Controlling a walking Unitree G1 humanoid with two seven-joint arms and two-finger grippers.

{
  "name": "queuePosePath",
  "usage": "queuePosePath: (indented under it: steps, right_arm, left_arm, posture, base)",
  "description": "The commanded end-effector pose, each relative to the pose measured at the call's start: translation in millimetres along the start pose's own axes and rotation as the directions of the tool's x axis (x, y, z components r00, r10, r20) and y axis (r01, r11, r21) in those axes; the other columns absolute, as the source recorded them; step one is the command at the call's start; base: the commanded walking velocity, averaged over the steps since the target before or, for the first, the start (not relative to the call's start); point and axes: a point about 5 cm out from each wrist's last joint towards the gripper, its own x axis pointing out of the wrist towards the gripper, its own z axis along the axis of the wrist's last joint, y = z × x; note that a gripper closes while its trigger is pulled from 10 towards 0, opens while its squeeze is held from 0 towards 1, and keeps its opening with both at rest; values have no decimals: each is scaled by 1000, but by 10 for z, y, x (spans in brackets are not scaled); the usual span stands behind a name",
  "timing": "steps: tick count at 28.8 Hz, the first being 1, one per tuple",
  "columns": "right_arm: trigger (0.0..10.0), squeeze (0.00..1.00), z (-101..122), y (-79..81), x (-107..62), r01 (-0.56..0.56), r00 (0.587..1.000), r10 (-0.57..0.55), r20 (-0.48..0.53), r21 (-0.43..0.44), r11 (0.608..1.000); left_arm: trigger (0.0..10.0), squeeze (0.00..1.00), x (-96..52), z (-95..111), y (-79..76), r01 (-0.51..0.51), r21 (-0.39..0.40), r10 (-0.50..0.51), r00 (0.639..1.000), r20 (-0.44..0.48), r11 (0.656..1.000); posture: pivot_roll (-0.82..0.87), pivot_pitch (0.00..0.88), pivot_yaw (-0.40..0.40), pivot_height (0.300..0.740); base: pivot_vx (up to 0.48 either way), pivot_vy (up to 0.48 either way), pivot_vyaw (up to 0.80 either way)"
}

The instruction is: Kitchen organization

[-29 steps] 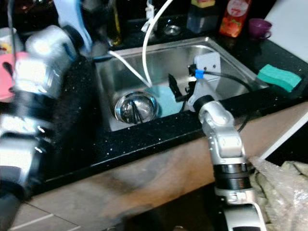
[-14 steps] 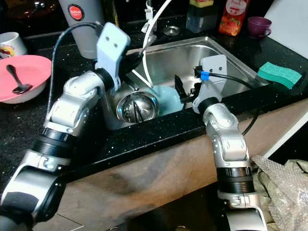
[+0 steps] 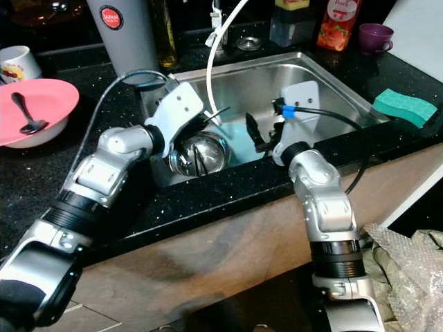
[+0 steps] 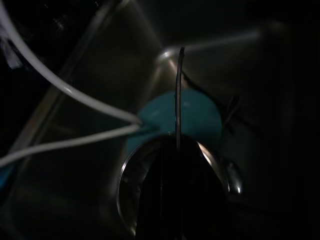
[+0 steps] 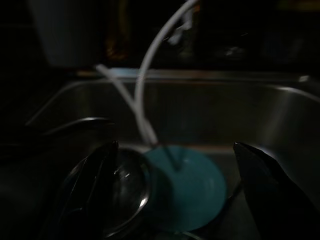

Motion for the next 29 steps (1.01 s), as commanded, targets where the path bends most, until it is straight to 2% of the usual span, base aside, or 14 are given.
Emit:
queuePosePath:
  steps: [1,4,5,6,7,9,10,12,19,20,23,26,29]
  right_arm:
    - [10000,0,-23,64,-23,-43,999,43,-18,-2,999]
    - [10000,0,-32,92,-30,-62,998,62,-25,-2,998]
    - [10000,0,-38,105,-33,-72,997,71,-29,-2,997]
    - [10000,0,-42,115,-37,-80,996,79,-33,-4,997]
    - [10000,0,-48,126,-39,-88,995,88,-38,-5,996]
    - [10000,0,-52,132,-41,-93,995,93,-41,-5,996]
    - [10000,0,-57,140,-44,-99,994,98,-44,-6,995]
    - [10000,0,-69,162,-50,-118,992,118,-54,-8,993]
    - [10000,0,-85,226,-64,-186,980,185,-77,-13,982]
    - [10000,0,-76,286,-80,-240,968,238,-82,-9,971]
    - [10000,0,-63,307,-82,-255,964,254,-79,-5,967]
    - [10000,0,-35,333,-71,-272,960,271,-72,-6,962]
    - [10000,0,-21,345,-49,-277,959,275,-70,-12,961]
  left_arm:
    - [0,0,8,-145,-61,30,25,-28,998,-57,999]
    - [0,0,21,-231,-104,49,20,-47,995,-88,999]
    - [1490,0,26,-281,-125,55,20,-53,993,-105,998]
    - [1765,0,30,-317,-141,59,18,-56,991,-117,998]
    - [3490,0,36,-351,-154,60,22,-57,990,-127,998]
    - [3490,0,40,-369,-162,61,25,-57,990,-132,998]
    - [9647,0,43,-389,-171,62,25,-58,989,-139,998]
    - [10000,0,49,-416,-181,61,10,-59,987,-147,998]
    - [10000,0,63,-416,-151,43,11,-41,989,-141,999]
    - [10000,0,68,-403,-87,-1,-9,0,991,-135,1000]
    - [10000,0,67,-394,-31,-42,-38,37,991,-131,998]
    - [10000,0,50,-394,110,-131,-87,119,984,-134,987]
    - [10000,0,24,-415,195,-172,-78,159,975,-152,982]
  posture:
    - [19,105,18,740]
    - [17,104,17,740]
    - [15,105,17,740]
    - [14,104,16,740]
    - [14,104,16,740]
    - [14,104,16,740]
    - [14,101,15,740]
    - [13,99,14,740]
    - [12,96,12,740]
    - [12,91,9,740]
    - [12,89,9,740]
    - [11,87,8,740]
    - [11,88,8,740]
  base:
    - [0,0,0]
    - [0,0,0]
    - [0,0,0]
    - [0,0,0]
    - [0,0,0]
    - [0,0,0]
    - [0,0,0]
    - [0,0,0]
    - [0,0,0]
    - [0,0,0]
    - [0,0,0]
    - [0,0,0]
    - [0,0,0]
